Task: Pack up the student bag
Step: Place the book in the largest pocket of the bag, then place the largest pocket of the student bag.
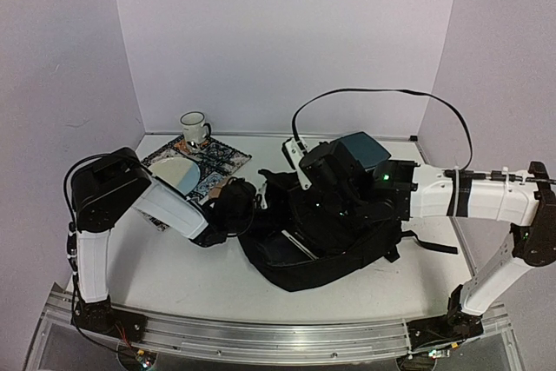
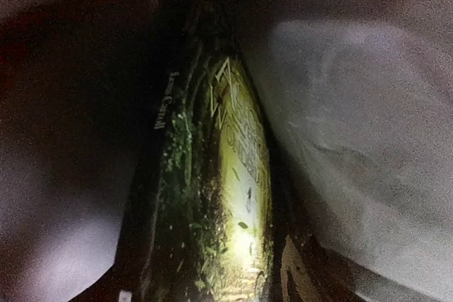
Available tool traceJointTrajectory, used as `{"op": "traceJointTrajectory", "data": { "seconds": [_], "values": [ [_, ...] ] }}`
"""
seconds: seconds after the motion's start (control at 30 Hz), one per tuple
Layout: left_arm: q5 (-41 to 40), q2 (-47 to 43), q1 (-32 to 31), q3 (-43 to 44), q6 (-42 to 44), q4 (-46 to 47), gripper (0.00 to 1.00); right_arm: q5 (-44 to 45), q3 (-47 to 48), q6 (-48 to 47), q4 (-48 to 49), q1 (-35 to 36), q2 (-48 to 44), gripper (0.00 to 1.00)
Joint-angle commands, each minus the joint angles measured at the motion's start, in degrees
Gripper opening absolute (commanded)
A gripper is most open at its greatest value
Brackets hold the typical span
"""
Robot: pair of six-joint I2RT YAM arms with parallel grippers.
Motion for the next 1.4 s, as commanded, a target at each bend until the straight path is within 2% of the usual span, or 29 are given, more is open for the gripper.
{"op": "traceJointTrajectory", "data": {
  "seconds": [0.0,0.13,0.3,0.5,0.73,0.87,1.1,1.2,1.37],
  "values": [
    [-7.83,-8.72,-0.62,-2.84,8.09,-1.92,0.64,1.46,-0.12,-0.3,3.73,0.78,-1.92,0.0],
    [-9.06,-12.15,-0.63,-5.96,9.82,-3.34,0.7,1.54,-0.79,-0.14,3.67,0.81,-2.1,0.0],
    [-8.04,-18.46,-0.8,-10.84,9.55,-4.14,0.74,1.38,-1.6,0.31,3.58,0.77,-1.63,0.0],
    [-10.14,-29.91,-0.8,-19.52,8.73,-6.57,0.71,-0.3,-1.78,2.0,3.41,0.82,1.62,0.0],
    [-16.73,-44.02,-0.71,-28.67,8.91,-15.61,0.71,-6.83,-0.74,4.45,3.44,0.77,7.54,0.05],
    [-20.41,-49.24,-0.72,-28.45,12.74,-22.87,0.72,-10.44,0.5,4.63,3.03,0.8,10.2,0.16],
    [-21.0,-48.29,-0.8,-18.14,23.68,-35.63,0.77,-10.7,2.02,2.8,-3.29,0.6,7.83,0.54],
    [-18.82,-45.38,-0.84,-13.69,27.14,-37.61,0.77,-9.43,-1.02,4.54,-5.92,-0.76,2.82,0.62],
    [-17.35,-41.15,-1.87,-8.49,30.37,-38.94,0.75,-11.88,-11.24,9.46,-7.06,-7.33,-7.37,0.67]
  ]
}}
